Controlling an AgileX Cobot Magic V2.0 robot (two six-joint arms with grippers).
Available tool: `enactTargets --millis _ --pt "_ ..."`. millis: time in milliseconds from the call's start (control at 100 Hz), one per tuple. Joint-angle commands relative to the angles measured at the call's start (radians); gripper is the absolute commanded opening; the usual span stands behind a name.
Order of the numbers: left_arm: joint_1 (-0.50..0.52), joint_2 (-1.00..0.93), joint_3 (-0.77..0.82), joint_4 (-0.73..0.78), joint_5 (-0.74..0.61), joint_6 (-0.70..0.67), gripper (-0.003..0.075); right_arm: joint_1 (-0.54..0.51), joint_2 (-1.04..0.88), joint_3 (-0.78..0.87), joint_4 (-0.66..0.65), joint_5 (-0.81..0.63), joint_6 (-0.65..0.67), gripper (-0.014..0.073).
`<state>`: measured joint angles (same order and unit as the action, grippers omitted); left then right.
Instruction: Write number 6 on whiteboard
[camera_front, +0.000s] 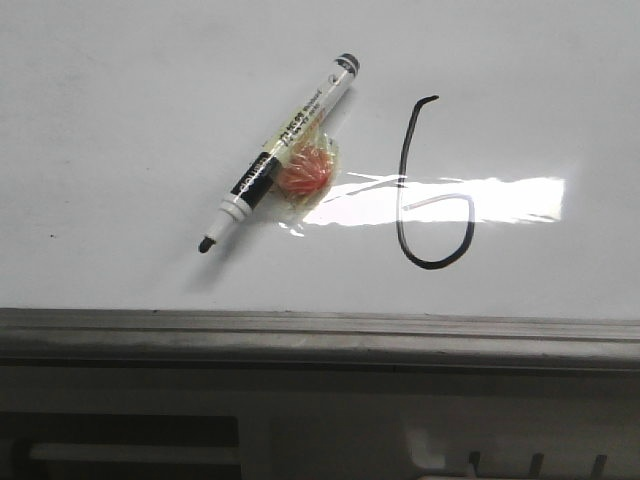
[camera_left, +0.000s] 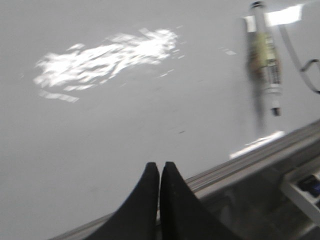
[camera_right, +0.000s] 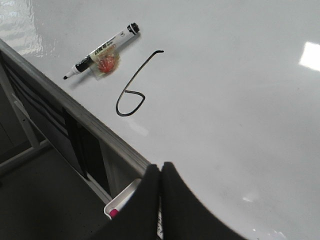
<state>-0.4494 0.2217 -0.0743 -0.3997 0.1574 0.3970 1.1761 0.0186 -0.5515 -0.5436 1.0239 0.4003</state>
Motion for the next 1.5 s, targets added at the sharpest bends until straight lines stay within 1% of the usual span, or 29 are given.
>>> enactTargets --millis 0,30,160,280,330,420,540,560,700,1490 --pt "0.081 -0.042 0.01 0.23 -0.068 -0.277 -0.0019 -0.001 0.019 -0.021 -0.032 -0.063 0.001 -0.0043" --pt "0.108 -0.064 0.021 0.267 -0.083 -0.299 -0.0019 -0.001 0.019 -0.021 -0.032 -0.063 0.001 -0.0043" --pt "0.184 -0.136 0.083 0.354 -0.141 -0.299 -0.0019 -0.001 0.019 -0.021 -0.032 -0.063 0.001 -0.0043" --pt "0.233 -0.198 0.123 0.354 -0.079 -0.3 -0.0019 -0.001 0.019 -0.021 -0.032 -0.063 0.001 -0.0043" --pt "0.243 -0.223 0.123 0.349 -0.017 -0.308 -0.0019 -0.001 0.019 -0.021 -0.032 -0.063 0.001 -0.0043" --pt "0.247 -0.255 0.123 0.32 0.049 -0.308 -0.0019 -0.001 0.019 -0.021 -0.032 -0.063 0.001 -0.0043" --pt "0.247 -0.257 0.123 0.153 0.132 -0.308 -0.0019 -0.001 0.019 -0.021 -0.032 -0.063 0.001 -0.0043" --pt "0.247 -0.257 0.123 0.143 0.15 -0.308 -0.0019 -0.001 0.019 -0.021 -0.032 -0.063 0.001 -0.0043" --pt "0.247 -0.257 0.123 0.187 0.146 -0.308 -0.0019 -0.001 0.019 -0.021 -0.032 -0.063 0.001 -0.0043" --pt "0.247 -0.257 0.123 0.187 0.15 -0.308 -0.0019 -0.001 0.019 -0.009 -0.037 -0.053 0.001 -0.0043"
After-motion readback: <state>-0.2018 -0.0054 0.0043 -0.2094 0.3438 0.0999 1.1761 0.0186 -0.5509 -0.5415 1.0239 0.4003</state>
